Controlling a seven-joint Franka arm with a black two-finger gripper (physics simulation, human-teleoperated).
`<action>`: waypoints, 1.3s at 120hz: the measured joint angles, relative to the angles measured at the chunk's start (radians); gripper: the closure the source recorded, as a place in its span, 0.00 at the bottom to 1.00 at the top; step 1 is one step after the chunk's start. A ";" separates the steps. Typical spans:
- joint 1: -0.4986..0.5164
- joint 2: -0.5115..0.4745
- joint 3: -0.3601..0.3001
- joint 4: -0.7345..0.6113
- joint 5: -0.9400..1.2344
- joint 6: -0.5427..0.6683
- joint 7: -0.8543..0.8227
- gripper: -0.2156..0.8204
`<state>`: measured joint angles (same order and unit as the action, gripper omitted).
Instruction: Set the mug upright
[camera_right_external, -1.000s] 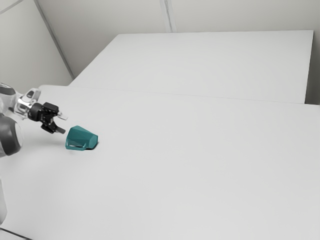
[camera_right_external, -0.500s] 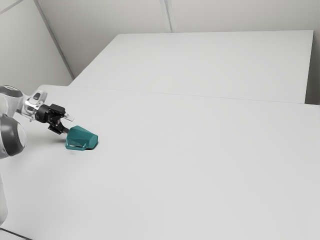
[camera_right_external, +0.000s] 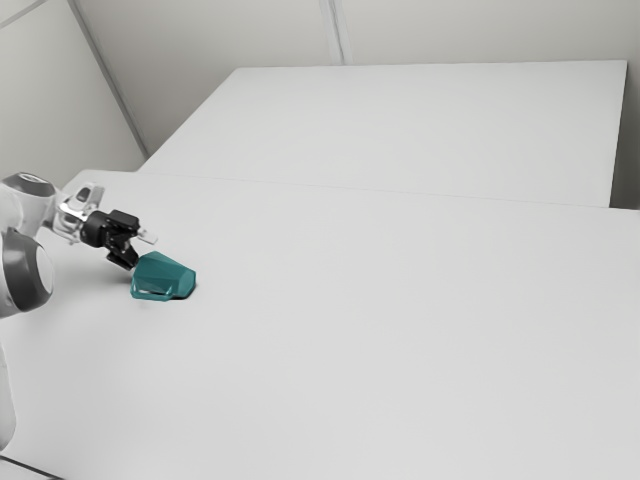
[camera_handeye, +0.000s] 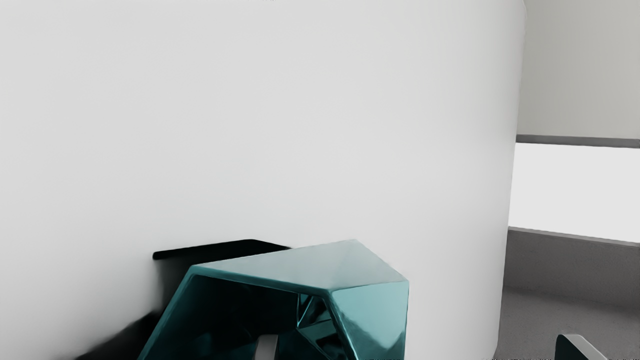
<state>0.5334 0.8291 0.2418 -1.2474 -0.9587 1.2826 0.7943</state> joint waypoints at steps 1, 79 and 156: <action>0.000 0.000 -0.002 0.000 0.000 0.000 0.000 0.21; -0.006 -0.001 -0.033 -0.015 0.003 0.000 -0.024 0.85; -0.097 -0.202 -0.089 -0.032 0.101 -0.001 -0.072 0.96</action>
<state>0.4365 0.6269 0.1524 -1.2792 -0.8573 1.2819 0.7223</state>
